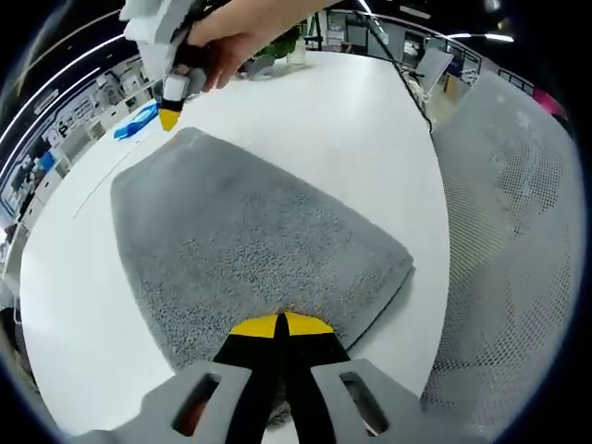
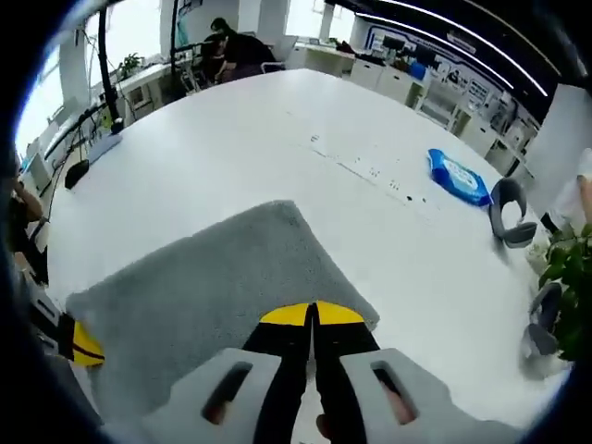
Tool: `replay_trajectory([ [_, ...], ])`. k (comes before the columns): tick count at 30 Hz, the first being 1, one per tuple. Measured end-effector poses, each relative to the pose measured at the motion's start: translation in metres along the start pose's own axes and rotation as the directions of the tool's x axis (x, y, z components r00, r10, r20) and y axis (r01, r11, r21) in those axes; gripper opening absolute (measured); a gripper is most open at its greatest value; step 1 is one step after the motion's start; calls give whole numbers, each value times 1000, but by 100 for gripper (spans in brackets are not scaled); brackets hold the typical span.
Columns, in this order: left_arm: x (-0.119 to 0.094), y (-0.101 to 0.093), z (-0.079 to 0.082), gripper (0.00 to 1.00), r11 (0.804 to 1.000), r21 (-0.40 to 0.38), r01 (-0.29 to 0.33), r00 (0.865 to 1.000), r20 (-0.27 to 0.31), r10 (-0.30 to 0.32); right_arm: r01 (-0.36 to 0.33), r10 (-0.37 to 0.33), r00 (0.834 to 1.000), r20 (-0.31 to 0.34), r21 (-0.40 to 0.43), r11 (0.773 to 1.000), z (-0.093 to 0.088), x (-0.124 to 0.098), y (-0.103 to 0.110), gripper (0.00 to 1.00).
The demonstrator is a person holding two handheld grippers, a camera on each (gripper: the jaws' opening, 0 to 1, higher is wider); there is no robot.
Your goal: Fold the towel on the table until its edges align and the towel forms a compact rectangular stack.
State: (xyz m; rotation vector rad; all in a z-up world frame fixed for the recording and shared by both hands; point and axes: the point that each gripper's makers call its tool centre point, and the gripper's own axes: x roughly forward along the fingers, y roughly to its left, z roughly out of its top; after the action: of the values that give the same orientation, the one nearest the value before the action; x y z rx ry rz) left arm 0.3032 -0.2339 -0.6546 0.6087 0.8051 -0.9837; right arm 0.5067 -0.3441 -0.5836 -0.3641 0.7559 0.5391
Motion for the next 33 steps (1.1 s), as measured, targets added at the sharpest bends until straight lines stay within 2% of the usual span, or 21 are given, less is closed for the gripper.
replay_trajectory([
  [6, 5, -1, 7, 1, 1000, -13, -17, 999, 28, 17, -34, 34, 999, 29, 11, 999, -26, -46, 40, 0],
  [9, 7, 0, 11, 1, 998, -45, -31, 998, 45, 33, -101, 99, 993, 59, 33, 994, -39, -66, 74, 0],
  [13, 7, 0, 11, 1, 994, -101, -41, 997, 55, 47, -126, 117, 988, 101, 85, 988, -55, -91, 103, 0],
  [15, 7, 1, 12, 1, 992, -112, -53, 996, 67, 60, -121, 110, 988, 109, 104, 987, -62, -99, 110, 0],
  [17, 8, 1, 14, 1, 991, -119, -68, 994, 76, 77, -125, 110, 987, 114, 129, 984, -70, -104, 120, 0],
  [20, 10, 1, 16, 1, 989, -120, -86, 993, 69, 95, -132, 119, 987, 105, 117, 984, -81, -107, 135, 1],
  [22, 8, 2, 15, 1, 978, -184, -95, 992, 64, 108, -152, 140, 985, 100, 115, 982, -88, -107, 144, 1],
  [25, 1, 3, 16, 1, 976, -210, -53, 992, 97, 75, -174, 165, 982, 91, 101, 980, -96, -106, 155, 1],
  [27, -7, 0, 20, 6, 973, -232, 2, 988, 149, 33, -194, 187, 978, 86, 81, 978, -101, -107, 163, 3],
  [29, -16, 0, 23, 12, 975, -219, 34, 981, 194, 9, -215, 211, 976, 58, 62, 975, -109, -105, 171, 3],
  [30, -20, 1, 20, 14, 976, -213, 33, 983, 184, 7, -221, 219, 975, 45, 57, 974, -112, -104, 173, 4],
  [31, -23, 2, 21, 18, 981, -189, 31, 980, 199, 7, -226, 224, 974, 44, 54, 973, -114, -104, 175, 4],
  [32, -28, 1, 23, 19, 990, -134, 35, 974, 226, -3, -241, 239, 970, 41, 55, 969, -117, -103, 179, 5],
  [33, -31, 1, 21, 19, 993, -117, 33, 974, 225, -6, -254, 252, 967, 39, 54, 966, -118, -103, 183, 6],
])
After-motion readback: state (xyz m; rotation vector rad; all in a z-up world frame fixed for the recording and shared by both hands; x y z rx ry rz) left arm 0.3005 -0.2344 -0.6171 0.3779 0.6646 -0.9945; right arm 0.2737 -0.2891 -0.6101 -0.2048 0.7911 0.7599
